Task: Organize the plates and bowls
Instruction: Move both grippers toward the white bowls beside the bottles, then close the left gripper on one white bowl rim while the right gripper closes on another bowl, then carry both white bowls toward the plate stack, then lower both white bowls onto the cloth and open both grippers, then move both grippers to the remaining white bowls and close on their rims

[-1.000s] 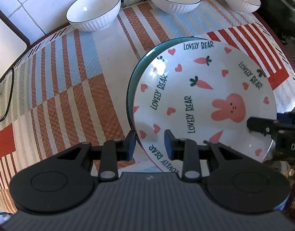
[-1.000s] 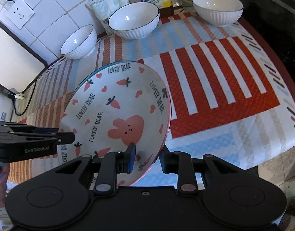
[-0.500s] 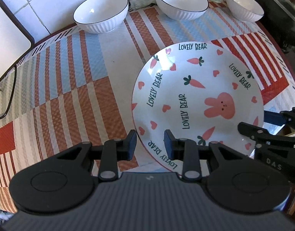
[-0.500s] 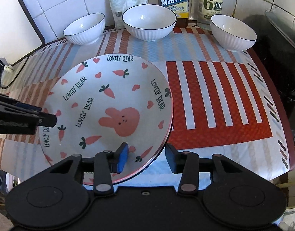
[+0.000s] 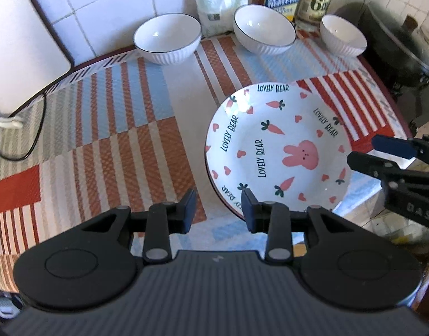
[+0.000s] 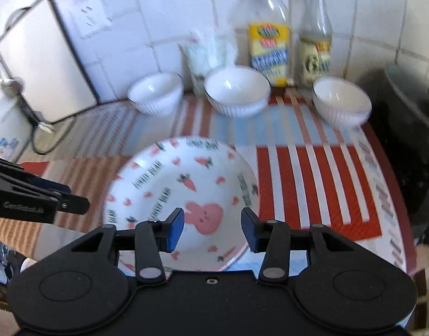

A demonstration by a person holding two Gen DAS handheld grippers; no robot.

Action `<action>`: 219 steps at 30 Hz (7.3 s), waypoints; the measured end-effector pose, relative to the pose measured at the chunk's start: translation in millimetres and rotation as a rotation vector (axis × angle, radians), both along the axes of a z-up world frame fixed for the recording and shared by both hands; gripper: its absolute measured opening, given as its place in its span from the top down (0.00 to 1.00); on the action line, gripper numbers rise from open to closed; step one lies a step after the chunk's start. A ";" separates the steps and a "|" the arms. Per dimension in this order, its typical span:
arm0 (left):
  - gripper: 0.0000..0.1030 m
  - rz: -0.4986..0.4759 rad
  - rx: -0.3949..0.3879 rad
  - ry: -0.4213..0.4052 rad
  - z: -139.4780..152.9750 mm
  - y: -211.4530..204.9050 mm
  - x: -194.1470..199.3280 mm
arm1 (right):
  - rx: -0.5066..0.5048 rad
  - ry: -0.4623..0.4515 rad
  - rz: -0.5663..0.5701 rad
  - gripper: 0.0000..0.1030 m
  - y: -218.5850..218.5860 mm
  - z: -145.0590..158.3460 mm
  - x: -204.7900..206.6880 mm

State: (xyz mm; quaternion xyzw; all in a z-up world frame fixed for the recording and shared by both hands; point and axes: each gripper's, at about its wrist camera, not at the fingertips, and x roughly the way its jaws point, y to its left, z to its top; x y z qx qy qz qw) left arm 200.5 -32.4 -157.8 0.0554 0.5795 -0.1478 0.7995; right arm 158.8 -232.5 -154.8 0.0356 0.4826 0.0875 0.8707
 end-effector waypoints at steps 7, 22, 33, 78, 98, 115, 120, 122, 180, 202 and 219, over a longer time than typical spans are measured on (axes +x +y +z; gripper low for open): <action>0.58 0.048 -0.046 -0.041 38.9 15.7 -7.3 | 0.063 -0.099 0.144 0.42 17.5 46.1 -9.3; 0.41 0.119 -0.069 -0.163 100.4 42.1 7.5 | 0.040 -0.246 0.275 0.31 42.7 94.9 23.0; 0.41 0.220 -0.102 -0.234 98.5 62.1 59.5 | 0.095 -0.281 0.320 0.30 55.2 93.1 85.6; 0.86 0.262 -0.115 -0.045 -97.8 60.3 238.3 | 0.188 0.112 0.022 0.76 90.5 -103.2 269.3; 0.86 0.262 -0.059 -0.039 -39.7 81.3 145.4 | 0.223 0.110 0.084 0.77 100.0 -54.2 195.4; 0.86 0.324 -0.036 0.017 -26.3 108.1 65.1 | 0.222 0.176 0.188 0.76 128.2 -42.6 124.6; 0.86 0.354 -0.047 0.059 -39.4 116.6 52.0 | 0.201 0.194 0.224 0.76 135.7 -49.1 111.8; 0.86 0.362 -0.051 0.074 -45.5 119.5 48.3 | 0.182 0.190 0.246 0.76 140.7 -51.9 107.3; 0.47 0.166 -0.069 -0.175 64.7 87.4 -40.7 | -0.099 -0.131 0.202 0.32 104.6 63.5 -7.7; 0.30 0.177 -0.075 -0.250 84.5 5.8 41.3 | -0.071 -0.214 0.181 0.31 7.4 78.2 62.1; 0.28 0.240 -0.079 -0.216 31.9 -41.3 124.4 | -0.018 -0.223 0.146 0.31 -38.7 20.5 150.0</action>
